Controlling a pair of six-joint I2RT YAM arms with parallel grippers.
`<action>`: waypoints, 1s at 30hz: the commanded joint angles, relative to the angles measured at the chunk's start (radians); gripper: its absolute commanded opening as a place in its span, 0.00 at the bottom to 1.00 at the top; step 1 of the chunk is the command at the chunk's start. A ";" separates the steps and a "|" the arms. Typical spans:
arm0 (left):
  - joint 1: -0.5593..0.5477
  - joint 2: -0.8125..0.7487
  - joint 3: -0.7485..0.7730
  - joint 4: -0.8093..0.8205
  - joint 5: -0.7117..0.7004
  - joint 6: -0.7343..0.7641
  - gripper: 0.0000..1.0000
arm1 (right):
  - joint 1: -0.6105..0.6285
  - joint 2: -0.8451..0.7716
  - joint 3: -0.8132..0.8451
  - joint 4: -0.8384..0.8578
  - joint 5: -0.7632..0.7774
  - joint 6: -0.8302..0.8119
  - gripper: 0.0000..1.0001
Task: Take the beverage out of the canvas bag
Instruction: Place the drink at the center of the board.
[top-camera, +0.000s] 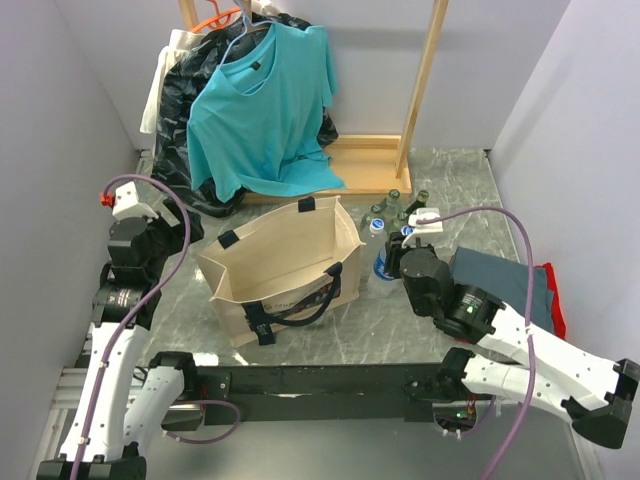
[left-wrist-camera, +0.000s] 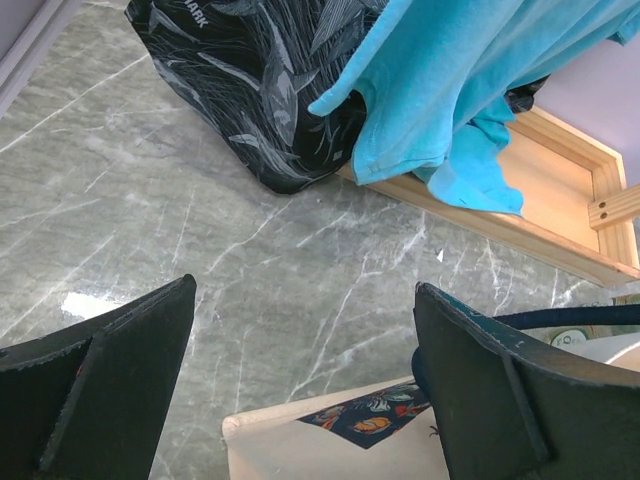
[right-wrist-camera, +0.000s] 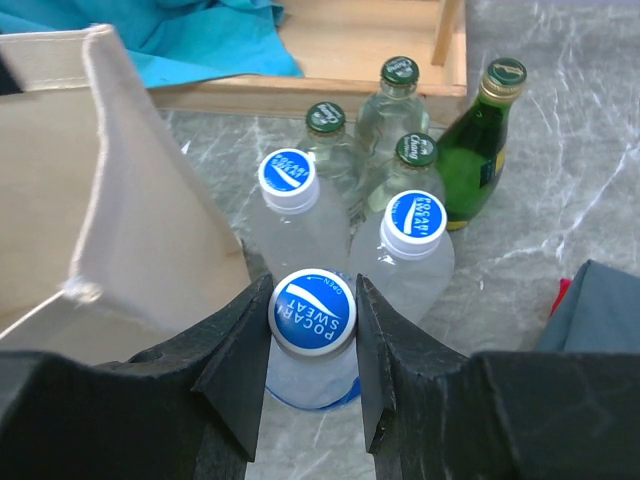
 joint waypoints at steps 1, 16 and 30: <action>-0.001 -0.019 -0.009 0.017 -0.008 0.016 0.96 | -0.052 -0.024 0.012 0.176 -0.048 0.045 0.00; -0.001 -0.025 -0.028 0.030 0.000 0.025 0.96 | -0.067 0.071 -0.008 0.221 -0.062 0.037 0.00; -0.001 -0.033 -0.037 0.028 -0.016 0.021 0.96 | -0.069 0.124 -0.047 0.312 -0.008 0.030 0.00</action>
